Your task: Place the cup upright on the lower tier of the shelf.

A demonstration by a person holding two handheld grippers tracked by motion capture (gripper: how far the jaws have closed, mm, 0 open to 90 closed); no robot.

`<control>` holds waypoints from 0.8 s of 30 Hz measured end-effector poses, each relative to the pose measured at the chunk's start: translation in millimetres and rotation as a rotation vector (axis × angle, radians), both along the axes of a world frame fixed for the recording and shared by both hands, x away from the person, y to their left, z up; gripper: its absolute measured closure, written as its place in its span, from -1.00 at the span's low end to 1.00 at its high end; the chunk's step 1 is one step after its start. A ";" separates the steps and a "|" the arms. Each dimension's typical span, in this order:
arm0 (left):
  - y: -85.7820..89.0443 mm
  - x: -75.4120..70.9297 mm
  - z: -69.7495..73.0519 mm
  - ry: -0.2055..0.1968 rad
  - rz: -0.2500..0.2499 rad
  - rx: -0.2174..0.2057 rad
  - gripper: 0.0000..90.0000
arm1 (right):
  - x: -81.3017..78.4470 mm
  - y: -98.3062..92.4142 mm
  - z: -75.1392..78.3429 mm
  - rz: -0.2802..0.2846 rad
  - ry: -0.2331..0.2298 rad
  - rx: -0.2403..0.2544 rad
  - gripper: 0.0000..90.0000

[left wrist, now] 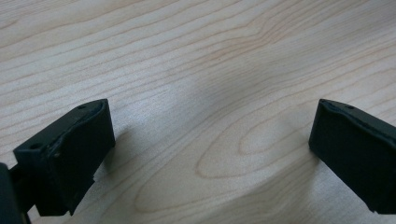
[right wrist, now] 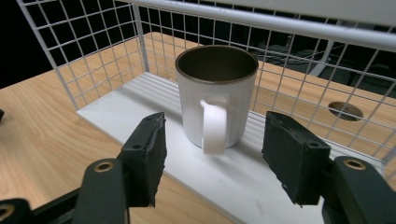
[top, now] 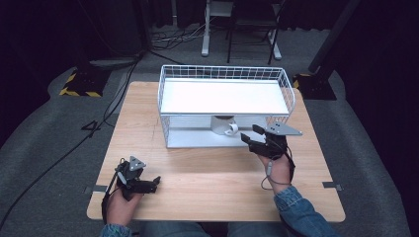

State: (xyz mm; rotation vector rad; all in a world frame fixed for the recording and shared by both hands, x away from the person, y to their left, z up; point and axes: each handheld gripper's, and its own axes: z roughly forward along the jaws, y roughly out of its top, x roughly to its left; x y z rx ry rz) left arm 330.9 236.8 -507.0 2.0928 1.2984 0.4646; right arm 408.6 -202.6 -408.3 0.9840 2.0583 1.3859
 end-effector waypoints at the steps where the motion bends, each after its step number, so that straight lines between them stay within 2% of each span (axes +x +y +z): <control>1: 0.2 -0.4 0.0 -0.001 -0.002 0.000 -0.99 | -2.3 -2.9 2.1 0.003 0.002 -0.005 -0.12; 10: -0.1 -3.9 0.0 0.000 -0.001 -0.001 -0.99 | -20.1 -32.0 14.8 0.005 -0.005 -0.051 -0.22; 16: -0.2 -3.7 -0.1 0.000 -0.001 -0.001 -0.99 | -27.8 -51.2 12.4 0.002 0.027 -0.081 -0.39; 20: -0.9 -2.5 0.0 0.001 0.003 -0.002 -0.99 | -31.7 -62.3 8.4 0.004 0.062 -0.078 -0.44; 24: -1.4 -1.1 0.1 0.002 0.002 -0.001 -0.99 | -37.4 -81.5 2.8 -0.027 0.109 -0.082 -0.57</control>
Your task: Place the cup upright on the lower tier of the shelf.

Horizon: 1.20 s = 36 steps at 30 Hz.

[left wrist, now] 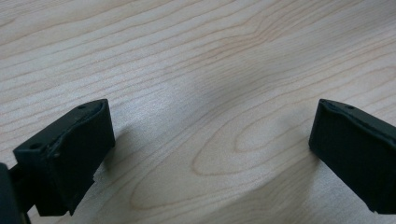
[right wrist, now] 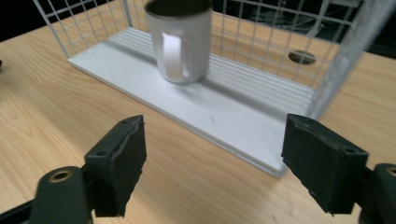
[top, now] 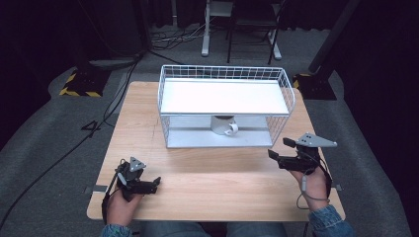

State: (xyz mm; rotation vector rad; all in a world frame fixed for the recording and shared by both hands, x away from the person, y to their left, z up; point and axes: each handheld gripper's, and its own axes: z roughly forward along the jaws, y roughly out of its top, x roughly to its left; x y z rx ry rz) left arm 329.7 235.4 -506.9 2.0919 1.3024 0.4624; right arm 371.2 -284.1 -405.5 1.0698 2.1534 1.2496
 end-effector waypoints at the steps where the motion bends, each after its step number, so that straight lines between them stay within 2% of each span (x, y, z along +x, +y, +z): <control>1: -0.1 0.3 -0.1 -0.002 0.000 0.000 -0.99 | -0.5 -2.6 -1.1 -0.009 0.006 -0.004 -0.61; 4: -0.2 0.4 0.0 -0.001 0.001 0.000 -0.99 | -0.7 -9.3 -5.1 -0.033 0.020 -0.011 -0.65; 6: -0.3 0.6 -0.1 -0.002 0.001 0.000 -0.99 | -0.9 -19.2 -12.2 -0.052 0.049 -0.022 -0.65; 12: -0.3 0.6 -0.2 -0.002 0.002 -0.001 -0.99 | -3.0 -34.3 -21.3 -0.076 0.084 -0.046 -0.65; 13: -0.3 0.5 0.0 -0.002 0.002 0.002 -0.99 | -3.7 -41.3 -26.1 -0.090 0.105 -0.058 -0.65; 18: -0.2 0.6 -0.1 -0.002 0.001 0.000 -0.99 | -4.9 -53.9 -37.6 -0.123 0.149 -0.073 -0.65; 23: -0.5 0.7 -0.2 -0.002 0.003 -0.001 -0.99 | -2.6 -64.7 -55.4 -0.160 0.183 -0.092 -0.65; 31: -0.5 0.8 -0.2 -0.003 0.003 -0.001 -0.99 | 0.8 -74.8 -83.4 -0.171 0.250 -0.101 -0.66; 34: -0.6 0.8 -0.3 -0.002 0.003 -0.002 -0.99 | 1.1 -76.5 -90.6 -0.178 0.265 -0.113 -0.67; 36: -0.6 0.7 -0.2 -0.003 0.003 -0.001 -0.99 | 0.3 -76.4 -93.4 -0.182 0.239 -0.118 -0.68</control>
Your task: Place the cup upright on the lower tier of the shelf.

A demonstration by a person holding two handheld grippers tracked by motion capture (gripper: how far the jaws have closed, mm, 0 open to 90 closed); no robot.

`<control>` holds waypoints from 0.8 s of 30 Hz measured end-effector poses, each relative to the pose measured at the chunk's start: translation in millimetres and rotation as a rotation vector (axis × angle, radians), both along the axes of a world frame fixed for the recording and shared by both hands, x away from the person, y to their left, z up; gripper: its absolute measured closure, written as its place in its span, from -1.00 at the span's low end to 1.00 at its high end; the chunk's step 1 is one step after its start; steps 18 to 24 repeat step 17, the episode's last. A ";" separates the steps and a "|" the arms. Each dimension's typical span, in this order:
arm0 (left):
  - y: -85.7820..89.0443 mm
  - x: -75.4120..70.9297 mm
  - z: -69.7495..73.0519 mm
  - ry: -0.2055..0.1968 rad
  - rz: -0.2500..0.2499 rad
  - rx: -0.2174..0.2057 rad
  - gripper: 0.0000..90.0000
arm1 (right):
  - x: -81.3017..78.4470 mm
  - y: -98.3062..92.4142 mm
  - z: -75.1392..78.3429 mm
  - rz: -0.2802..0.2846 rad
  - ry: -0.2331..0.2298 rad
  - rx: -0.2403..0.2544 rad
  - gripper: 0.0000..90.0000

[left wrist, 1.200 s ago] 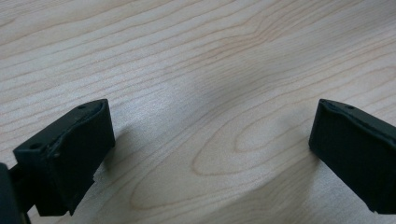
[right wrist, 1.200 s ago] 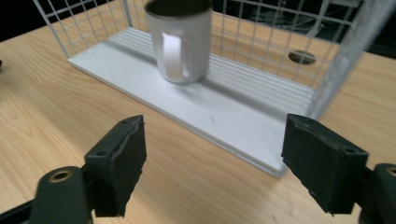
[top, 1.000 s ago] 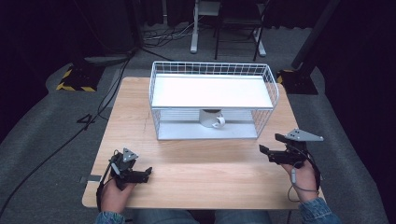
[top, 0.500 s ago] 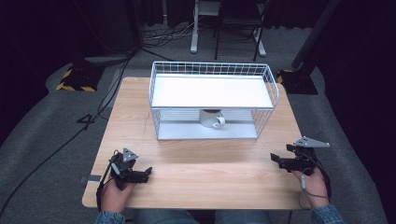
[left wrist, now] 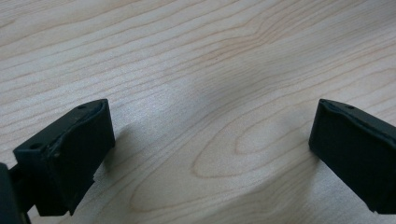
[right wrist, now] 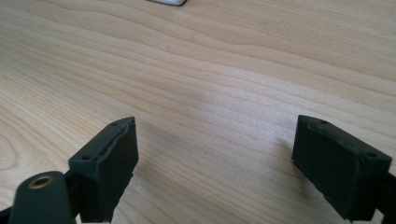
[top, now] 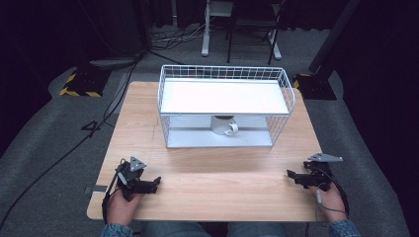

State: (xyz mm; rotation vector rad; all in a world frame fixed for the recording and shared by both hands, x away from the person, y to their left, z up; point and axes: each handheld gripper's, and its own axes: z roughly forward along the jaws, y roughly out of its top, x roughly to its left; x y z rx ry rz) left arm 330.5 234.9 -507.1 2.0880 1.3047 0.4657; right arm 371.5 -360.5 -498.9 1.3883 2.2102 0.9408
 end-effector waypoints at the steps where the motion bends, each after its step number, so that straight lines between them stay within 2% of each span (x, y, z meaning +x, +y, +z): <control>1: 0.0 0.0 0.0 0.000 0.000 0.000 -0.99 | 0.0 0.0 0.0 0.000 0.000 0.000 -0.68; 6: 0.0 0.1 0.0 0.000 0.000 0.000 -0.99 | -1.9 2.2 -2.2 0.007 -0.024 -0.034 -0.70; 7: 0.0 0.0 0.0 0.000 0.000 0.000 -0.99 | -2.5 3.1 -6.5 0.011 -0.055 -0.031 -0.84; 24: 0.0 0.0 0.0 0.000 0.000 0.000 -0.99 | -2.2 2.9 -6.7 0.012 -0.051 -0.032 -0.86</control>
